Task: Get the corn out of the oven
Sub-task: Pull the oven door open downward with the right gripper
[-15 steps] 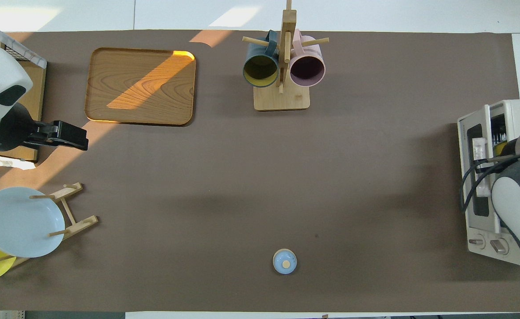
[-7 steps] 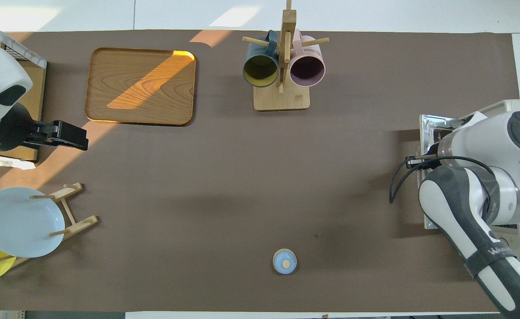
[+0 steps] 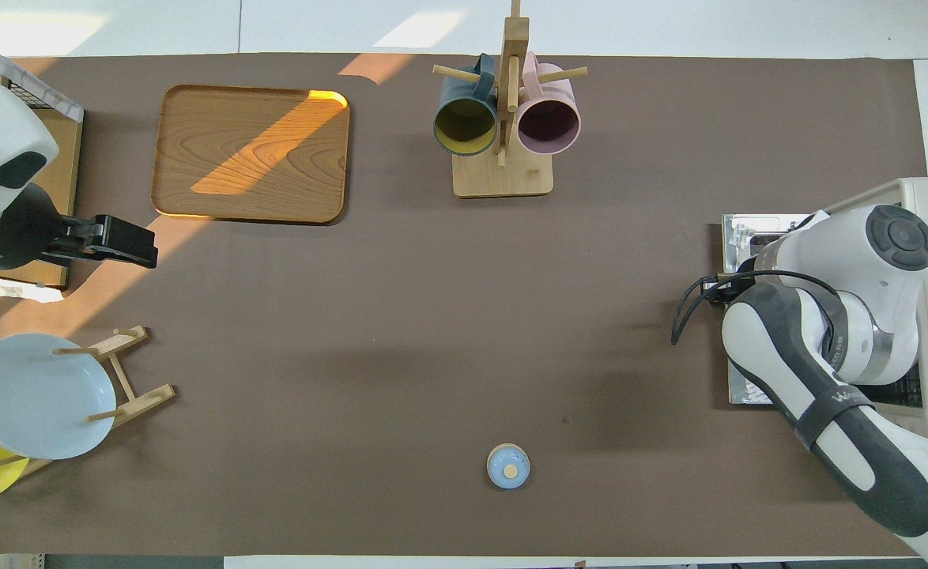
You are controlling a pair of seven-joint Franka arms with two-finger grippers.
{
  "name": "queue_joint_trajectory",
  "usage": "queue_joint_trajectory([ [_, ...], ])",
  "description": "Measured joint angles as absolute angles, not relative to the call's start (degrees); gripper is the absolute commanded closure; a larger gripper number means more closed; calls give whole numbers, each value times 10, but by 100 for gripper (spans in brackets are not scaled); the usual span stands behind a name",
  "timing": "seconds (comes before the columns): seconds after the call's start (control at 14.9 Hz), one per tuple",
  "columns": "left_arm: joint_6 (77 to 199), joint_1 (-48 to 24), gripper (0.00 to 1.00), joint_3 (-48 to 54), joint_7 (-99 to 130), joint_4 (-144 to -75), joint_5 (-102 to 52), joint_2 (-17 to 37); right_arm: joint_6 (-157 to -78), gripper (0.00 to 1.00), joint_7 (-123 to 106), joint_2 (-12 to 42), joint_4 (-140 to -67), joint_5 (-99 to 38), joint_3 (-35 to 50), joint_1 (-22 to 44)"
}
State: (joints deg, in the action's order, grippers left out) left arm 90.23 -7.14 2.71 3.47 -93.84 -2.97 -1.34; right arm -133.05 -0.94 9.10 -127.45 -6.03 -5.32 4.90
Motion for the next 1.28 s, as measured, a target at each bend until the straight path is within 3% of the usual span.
queue_joint_trajectory([
  [0.34, 902, -71, 0, 27, 35, -938, -30, -13, -1313, 100, 55, 93, -1241, -60, -61, 89],
  [0.4, 902, -71, 0, 27, 35, -938, -30, -13, -1285, 94, 65, 93, -1221, -58, -61, 101],
  [0.61, 902, -71, 0, 27, 35, -938, -30, -13, -1192, 46, 75, 90, -1162, -40, -68, 104],
  [0.67, 902, -71, 0, 27, 35, -938, -30, -13, -1166, 43, 75, 85, -1152, -21, -73, 97],
  [1.01, 902, -71, 0, 27, 35, -938, -30, -13, -1093, 35, 74, 52, -1149, 51, -78, 57],
  [1.28, 902, -71, 0, 27, 35, -938, -30, -13, -1103, 40, 50, 50, -1173, 53, -78, 43],
])
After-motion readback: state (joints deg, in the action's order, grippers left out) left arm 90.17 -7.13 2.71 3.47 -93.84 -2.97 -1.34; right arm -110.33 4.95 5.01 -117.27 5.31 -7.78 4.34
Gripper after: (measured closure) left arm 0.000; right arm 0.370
